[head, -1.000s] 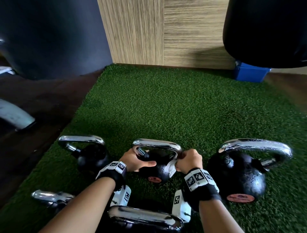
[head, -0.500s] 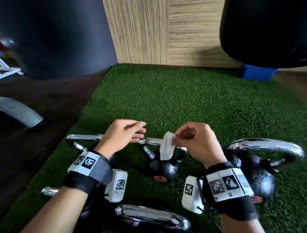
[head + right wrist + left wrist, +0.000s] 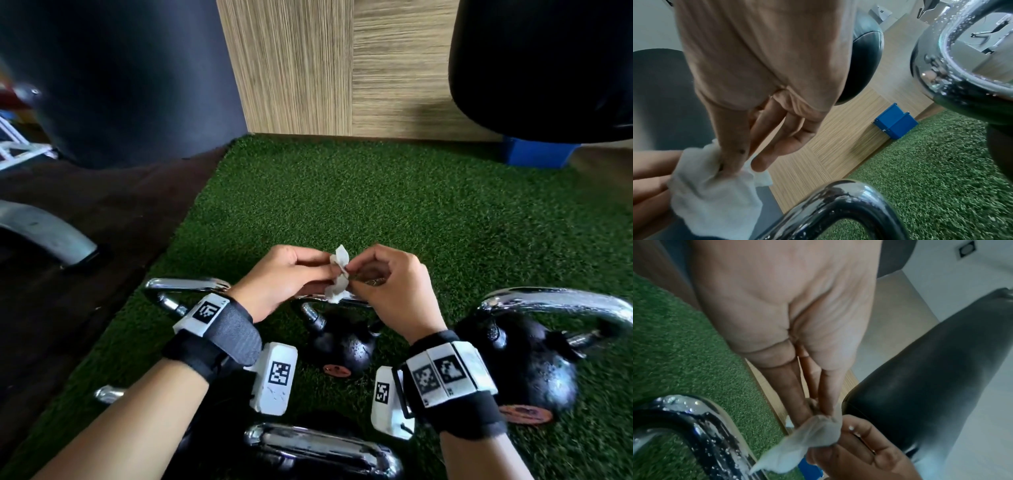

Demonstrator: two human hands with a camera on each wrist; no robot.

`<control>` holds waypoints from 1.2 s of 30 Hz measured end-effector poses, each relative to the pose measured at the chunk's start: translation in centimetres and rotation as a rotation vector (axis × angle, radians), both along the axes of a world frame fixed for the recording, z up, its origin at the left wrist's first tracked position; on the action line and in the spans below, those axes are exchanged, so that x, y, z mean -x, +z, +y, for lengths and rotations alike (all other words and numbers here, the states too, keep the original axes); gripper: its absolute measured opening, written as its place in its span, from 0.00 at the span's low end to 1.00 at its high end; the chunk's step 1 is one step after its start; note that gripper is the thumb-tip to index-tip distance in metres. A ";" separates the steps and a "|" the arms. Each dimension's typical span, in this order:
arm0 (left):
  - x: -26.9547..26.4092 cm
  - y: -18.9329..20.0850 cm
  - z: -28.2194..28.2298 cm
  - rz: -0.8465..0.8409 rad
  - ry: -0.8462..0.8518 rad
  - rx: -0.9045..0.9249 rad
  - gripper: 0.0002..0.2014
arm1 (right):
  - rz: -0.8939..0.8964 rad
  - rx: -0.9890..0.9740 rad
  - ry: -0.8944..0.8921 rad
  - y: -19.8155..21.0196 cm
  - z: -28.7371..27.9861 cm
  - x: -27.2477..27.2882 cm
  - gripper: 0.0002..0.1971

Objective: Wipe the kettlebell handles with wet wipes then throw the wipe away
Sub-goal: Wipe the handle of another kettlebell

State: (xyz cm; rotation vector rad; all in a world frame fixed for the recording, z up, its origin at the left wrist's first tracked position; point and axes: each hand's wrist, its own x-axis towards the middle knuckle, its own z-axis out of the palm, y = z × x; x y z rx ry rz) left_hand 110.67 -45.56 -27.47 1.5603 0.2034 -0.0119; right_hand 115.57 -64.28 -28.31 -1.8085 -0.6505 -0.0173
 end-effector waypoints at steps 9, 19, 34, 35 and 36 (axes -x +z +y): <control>0.6 -1.9 0.8 -0.312 0.085 -0.937 0.13 | 0.353 0.681 -0.318 -6.2 -3.1 -2.5 0.14; 0.5 -3.3 -2.1 -0.421 -0.046 -1.182 0.12 | 0.504 0.399 -0.247 -13.1 -1.1 -1.7 0.24; 2.8 -5.2 2.0 -0.341 0.155 -1.086 0.09 | 0.394 0.438 -0.289 -14.5 -1.2 -2.1 0.24; 3.0 -5.3 2.5 -0.282 0.225 -1.032 0.09 | 0.402 0.425 -0.287 -14.5 -1.2 -2.1 0.24; 3.0 -5.4 3.0 -0.224 0.269 -0.995 0.09 | 0.411 0.413 -0.288 -14.5 -1.1 -2.1 0.25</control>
